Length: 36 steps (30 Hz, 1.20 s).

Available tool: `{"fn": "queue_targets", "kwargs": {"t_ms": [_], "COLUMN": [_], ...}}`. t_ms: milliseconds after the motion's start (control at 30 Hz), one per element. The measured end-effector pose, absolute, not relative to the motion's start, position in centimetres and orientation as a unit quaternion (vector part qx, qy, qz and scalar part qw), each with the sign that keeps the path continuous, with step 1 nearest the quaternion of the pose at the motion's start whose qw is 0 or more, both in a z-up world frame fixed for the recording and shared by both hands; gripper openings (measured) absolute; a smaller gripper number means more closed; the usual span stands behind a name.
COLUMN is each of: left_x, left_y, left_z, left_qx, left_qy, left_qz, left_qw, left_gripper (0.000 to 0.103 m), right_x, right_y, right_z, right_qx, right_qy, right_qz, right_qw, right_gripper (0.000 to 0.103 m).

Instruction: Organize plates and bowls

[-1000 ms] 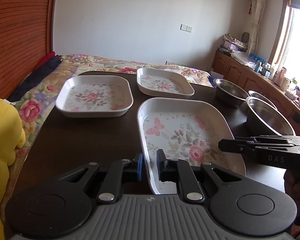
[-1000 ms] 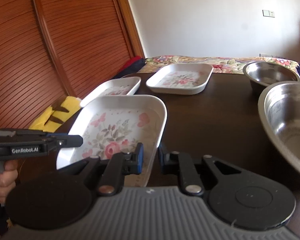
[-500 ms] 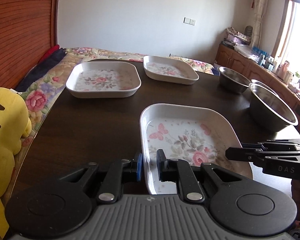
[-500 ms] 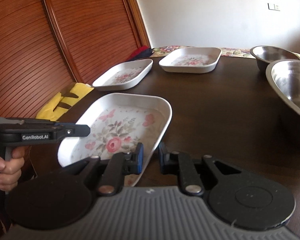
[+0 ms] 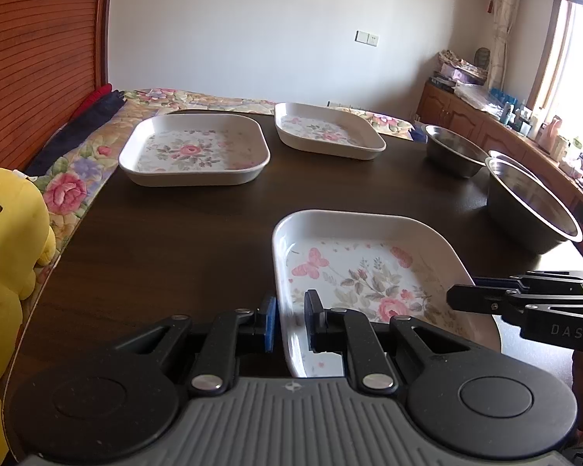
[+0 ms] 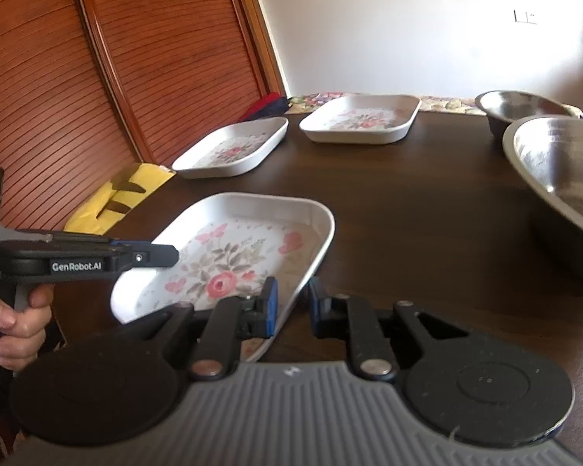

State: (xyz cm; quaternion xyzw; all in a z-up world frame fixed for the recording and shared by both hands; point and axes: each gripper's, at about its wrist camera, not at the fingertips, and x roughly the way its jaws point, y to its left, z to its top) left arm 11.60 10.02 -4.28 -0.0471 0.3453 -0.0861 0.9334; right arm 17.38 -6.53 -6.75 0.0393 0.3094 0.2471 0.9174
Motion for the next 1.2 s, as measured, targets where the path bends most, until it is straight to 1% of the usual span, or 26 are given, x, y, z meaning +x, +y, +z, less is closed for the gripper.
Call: {"fn": "queue_targets", "kwargs": {"t_ms": [67,167,200,233,367,433,567,633,1067,1200], "left_x": [11.6,11.8,11.9,12.0,12.7,13.1,13.9,14.4,18.2,19.3], "left_y": [10.2,10.7,10.9,11.1,11.7,12.0,12.4,12.7,15.0,15.8], "left_z": [-4.1,-3.7,-3.5,-3.3,-2.4,-2.0,-1.3,-1.0,-0.5,-0.5], "left_qx": [-0.045,-0.046,-0.046,-0.045,-0.04,-0.037,-0.029,-0.025,0.003,0.009], "left_qy": [0.342,0.335,0.332,0.328,0.317,0.311,0.302,0.297,0.292,0.289], "left_qz": [-0.079,-0.074,-0.071,-0.068,-0.063,-0.061,-0.056,-0.053,-0.042,-0.042], "left_qw": [0.935,0.938,0.94,0.941,0.945,0.948,0.951,0.953,0.956,0.956], "left_gripper": [0.015,0.023,0.027,0.029,0.031,0.036,0.04,0.043,0.045,0.045], "right_x": [17.4,17.4,17.3,17.4,18.0,18.5,19.6,20.2,23.9,25.2], "right_y": [-6.8,-7.4,-7.6,-7.7,-7.6,-7.3,-6.5,-6.0,-2.0,-0.5], "right_z": [-6.4,-5.5,-5.1,-4.7,-3.5,-3.1,-2.4,-2.2,-0.8,-0.8], "right_qx": [0.04,0.039,0.035,0.031,0.016,0.009,0.0,-0.006,-0.033,-0.038], "right_qy": [0.303,0.288,0.281,0.275,0.259,0.252,0.246,0.245,0.249,0.256], "right_qz": [0.245,0.241,0.239,0.238,0.237,0.237,0.244,0.247,0.278,0.284], "right_qw": [0.92,0.926,0.929,0.931,0.936,0.938,0.938,0.938,0.927,0.923], "right_gripper": [0.02,0.02,0.02,0.02,0.02,0.02,0.021,0.021,0.022,0.025]}}
